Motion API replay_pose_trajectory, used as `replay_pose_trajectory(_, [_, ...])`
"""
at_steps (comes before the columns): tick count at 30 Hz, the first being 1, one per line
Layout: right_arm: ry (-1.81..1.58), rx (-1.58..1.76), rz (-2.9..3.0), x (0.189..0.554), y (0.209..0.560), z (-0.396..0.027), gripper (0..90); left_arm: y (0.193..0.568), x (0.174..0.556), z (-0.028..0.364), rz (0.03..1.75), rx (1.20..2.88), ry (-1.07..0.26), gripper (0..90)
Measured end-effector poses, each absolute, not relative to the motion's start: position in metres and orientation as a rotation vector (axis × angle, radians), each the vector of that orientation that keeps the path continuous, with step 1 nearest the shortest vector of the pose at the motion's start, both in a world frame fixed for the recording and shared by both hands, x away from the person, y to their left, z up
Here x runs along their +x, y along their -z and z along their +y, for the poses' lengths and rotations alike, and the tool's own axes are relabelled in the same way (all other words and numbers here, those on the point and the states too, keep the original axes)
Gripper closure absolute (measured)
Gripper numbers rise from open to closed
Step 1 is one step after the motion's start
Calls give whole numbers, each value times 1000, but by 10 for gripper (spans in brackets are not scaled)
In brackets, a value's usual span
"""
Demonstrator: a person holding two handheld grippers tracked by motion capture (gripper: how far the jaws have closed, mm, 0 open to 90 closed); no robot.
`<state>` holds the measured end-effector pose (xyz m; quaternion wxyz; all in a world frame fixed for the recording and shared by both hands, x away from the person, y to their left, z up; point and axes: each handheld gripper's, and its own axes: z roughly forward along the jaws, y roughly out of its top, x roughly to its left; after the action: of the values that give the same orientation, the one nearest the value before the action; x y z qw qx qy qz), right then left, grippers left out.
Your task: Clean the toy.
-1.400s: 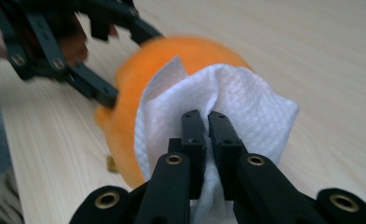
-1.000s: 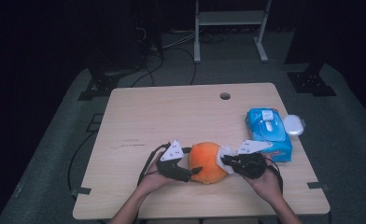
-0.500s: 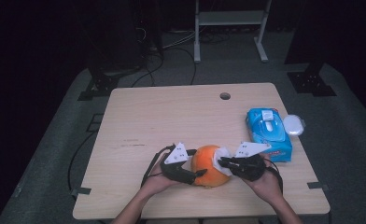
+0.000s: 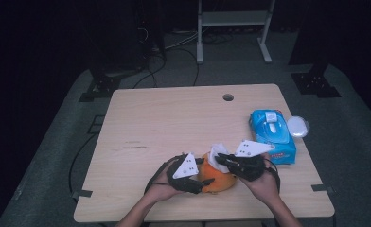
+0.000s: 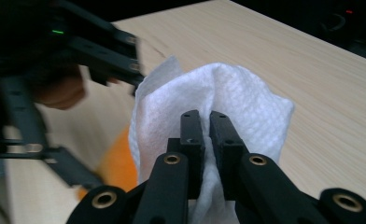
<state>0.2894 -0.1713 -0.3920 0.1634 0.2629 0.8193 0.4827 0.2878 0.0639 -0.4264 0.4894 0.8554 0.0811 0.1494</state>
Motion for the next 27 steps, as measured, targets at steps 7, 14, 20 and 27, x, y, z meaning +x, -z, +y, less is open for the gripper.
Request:
replay_pose_trajectory(7, [-1347,783,2321,290,394,-172,844,430,288,60,201,2089,-370,333])
replay_pose_trajectory(14, [-1358,710,2352,287,394,-163,843,431,291,64,221,2095,-368,341])
replay_pose_trajectory(20, [-1308,851,2316,299,405,-189,842,435,298,72,282,2089,-339,342])
replay_pose_trajectory(27, [-1325,739,2363,283,405,-177,839,435,307,79,344,2078,-326,309])
